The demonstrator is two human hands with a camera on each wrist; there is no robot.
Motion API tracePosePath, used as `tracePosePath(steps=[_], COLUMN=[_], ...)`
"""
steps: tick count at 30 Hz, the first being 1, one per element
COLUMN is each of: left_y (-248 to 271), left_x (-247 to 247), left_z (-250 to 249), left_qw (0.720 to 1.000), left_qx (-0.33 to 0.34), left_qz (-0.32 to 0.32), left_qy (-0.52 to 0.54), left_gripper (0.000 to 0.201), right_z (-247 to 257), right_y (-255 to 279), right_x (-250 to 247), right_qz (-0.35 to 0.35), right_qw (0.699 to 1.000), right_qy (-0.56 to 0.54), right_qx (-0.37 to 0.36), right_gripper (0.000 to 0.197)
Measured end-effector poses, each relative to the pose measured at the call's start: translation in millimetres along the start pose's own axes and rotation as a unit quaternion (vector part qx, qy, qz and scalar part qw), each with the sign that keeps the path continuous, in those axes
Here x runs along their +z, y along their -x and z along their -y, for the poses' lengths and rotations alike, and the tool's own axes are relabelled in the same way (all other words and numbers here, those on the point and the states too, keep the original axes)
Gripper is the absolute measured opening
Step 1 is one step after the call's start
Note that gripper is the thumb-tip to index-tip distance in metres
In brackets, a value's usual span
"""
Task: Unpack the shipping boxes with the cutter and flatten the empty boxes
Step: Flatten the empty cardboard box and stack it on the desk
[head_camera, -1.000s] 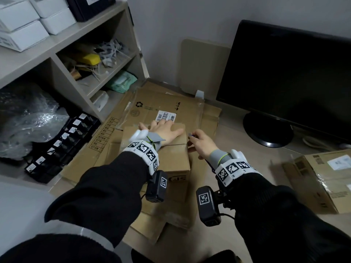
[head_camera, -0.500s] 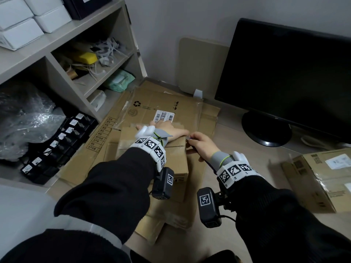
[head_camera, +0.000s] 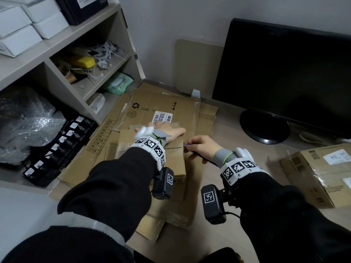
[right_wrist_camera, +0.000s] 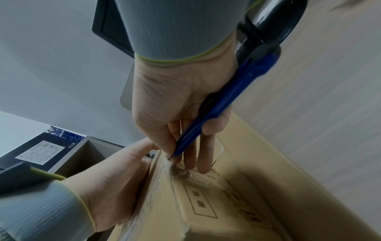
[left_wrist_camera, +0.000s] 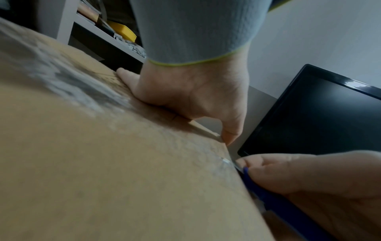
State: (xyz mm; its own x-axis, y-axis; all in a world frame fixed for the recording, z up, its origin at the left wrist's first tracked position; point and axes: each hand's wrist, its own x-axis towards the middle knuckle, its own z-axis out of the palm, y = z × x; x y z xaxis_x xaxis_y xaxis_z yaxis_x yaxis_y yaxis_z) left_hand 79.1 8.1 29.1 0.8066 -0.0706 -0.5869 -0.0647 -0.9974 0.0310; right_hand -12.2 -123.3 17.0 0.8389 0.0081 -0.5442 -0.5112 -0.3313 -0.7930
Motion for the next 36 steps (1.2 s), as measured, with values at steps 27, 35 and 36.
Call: tracePosePath(steps=[27, 35, 36], left_y=[23, 24, 25], left_x=[12, -15, -16], left_z=[5, 81, 96], left_qw=[0.976, 0.971, 0.976], left_qx=[0.212, 0.121, 0.111], left_qz=[-0.052, -0.148, -0.124], left_qy=[0.028, 0.145, 0.144], left_gripper=[0.077, 0.105, 0.111], right_z=[23, 36, 37], right_y=[7, 2, 2], right_x=[-23, 1, 3], right_qz=[-0.145, -0.087, -0.086], right_qw=[0.989, 0.989, 0.989], right_qy=[0.016, 0.107, 0.110], right_qx=[-0.033, -0.047, -0.049], right_gripper=[0.007, 0.016, 0.013])
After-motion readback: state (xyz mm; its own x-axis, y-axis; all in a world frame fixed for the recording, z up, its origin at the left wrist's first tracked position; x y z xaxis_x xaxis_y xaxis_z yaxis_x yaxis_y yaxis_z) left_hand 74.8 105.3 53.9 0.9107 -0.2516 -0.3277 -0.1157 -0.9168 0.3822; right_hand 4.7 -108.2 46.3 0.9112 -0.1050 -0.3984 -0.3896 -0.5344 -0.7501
